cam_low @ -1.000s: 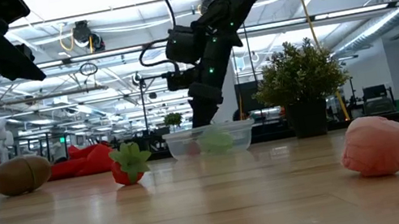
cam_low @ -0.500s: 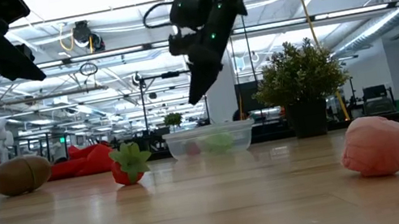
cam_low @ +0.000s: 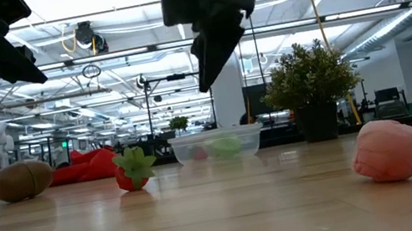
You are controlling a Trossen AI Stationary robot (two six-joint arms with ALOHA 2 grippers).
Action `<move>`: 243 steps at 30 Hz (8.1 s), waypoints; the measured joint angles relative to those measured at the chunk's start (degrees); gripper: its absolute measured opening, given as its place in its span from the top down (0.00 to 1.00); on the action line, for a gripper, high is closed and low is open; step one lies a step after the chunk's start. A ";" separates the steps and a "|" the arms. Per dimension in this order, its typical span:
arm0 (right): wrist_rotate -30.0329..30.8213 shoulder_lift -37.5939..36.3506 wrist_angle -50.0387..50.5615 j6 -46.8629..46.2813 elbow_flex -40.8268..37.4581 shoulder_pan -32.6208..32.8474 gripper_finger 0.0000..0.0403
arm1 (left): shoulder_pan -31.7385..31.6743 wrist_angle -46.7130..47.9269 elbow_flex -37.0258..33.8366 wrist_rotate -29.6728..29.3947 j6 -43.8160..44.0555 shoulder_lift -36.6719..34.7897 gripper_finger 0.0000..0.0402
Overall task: Pick and placing Produce into tupperware
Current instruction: Put the brown kiwi into the transparent bin
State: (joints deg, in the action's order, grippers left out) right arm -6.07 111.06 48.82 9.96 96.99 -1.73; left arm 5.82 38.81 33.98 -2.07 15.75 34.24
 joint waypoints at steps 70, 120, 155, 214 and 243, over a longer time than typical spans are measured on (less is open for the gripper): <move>18.38 -0.04 19.53 -7.31 0.00 2.75 0.49 | -2.48 5.37 0.00 -8.39 29.45 21.55 0.29; 18.07 -16.78 7.10 -4.35 -0.02 -0.26 0.49 | -3.30 5.01 -0.49 1.13 25.00 25.59 0.29; 17.99 -16.78 5.84 -6.28 -0.02 0.34 0.49 | -3.21 6.46 -0.49 0.52 30.04 25.59 0.29; 17.88 -16.78 4.03 -6.16 0.00 1.50 0.49 | -3.23 1.83 -0.51 0.75 34.01 39.90 0.35; 17.90 -16.75 3.61 -6.18 0.00 1.51 0.49 | -3.23 0.22 1.58 1.47 32.95 34.61 0.38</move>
State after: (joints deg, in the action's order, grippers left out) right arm 11.84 94.30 52.43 3.78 96.99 -0.22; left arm 2.59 39.03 35.56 -0.59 48.70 68.85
